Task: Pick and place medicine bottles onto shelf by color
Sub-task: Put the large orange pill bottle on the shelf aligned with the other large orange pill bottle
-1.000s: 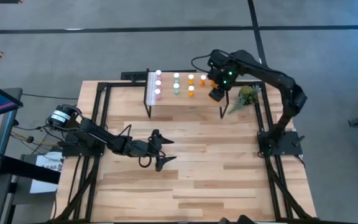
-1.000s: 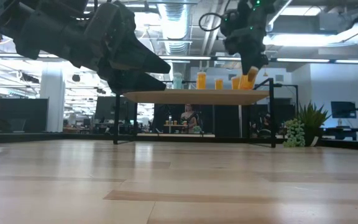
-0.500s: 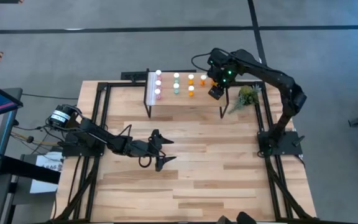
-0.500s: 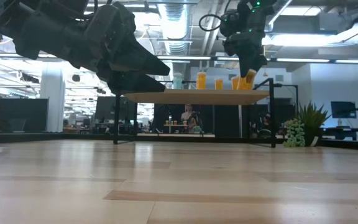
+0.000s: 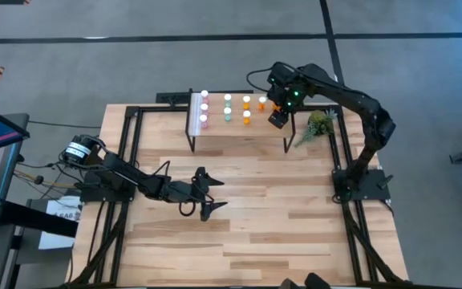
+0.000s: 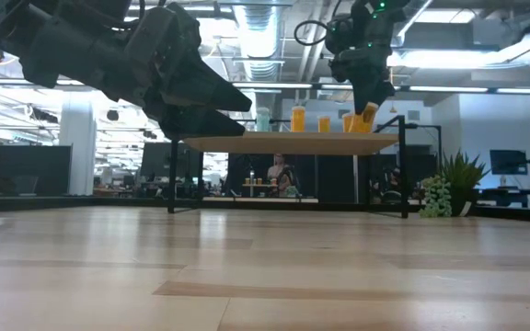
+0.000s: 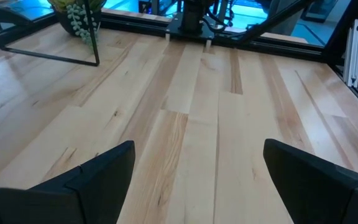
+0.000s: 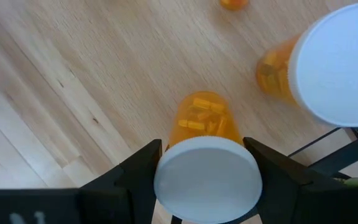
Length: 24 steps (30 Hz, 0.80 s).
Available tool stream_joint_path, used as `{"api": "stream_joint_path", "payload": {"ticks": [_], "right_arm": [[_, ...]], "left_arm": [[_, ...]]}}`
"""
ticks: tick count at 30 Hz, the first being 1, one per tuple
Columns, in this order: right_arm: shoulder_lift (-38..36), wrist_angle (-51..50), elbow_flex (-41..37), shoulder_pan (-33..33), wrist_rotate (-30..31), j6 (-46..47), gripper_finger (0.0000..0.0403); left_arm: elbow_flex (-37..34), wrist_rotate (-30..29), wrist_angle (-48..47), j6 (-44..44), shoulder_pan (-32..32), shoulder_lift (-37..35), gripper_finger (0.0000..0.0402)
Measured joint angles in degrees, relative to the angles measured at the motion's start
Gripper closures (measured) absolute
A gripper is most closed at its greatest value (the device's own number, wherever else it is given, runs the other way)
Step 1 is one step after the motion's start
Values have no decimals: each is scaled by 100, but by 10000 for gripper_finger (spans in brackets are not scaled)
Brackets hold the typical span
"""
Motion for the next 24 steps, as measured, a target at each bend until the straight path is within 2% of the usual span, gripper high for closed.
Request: {"api": "stream_joint_path", "payload": {"ticks": [15,24], "right_arm": [[-4,2,0,0,-46,-11,170],[-4,2,0,0,-50,-16,137]], "left_arm": [[0,0,2,0,2,0,58],[0,0,0,0,2,0,58]]}}
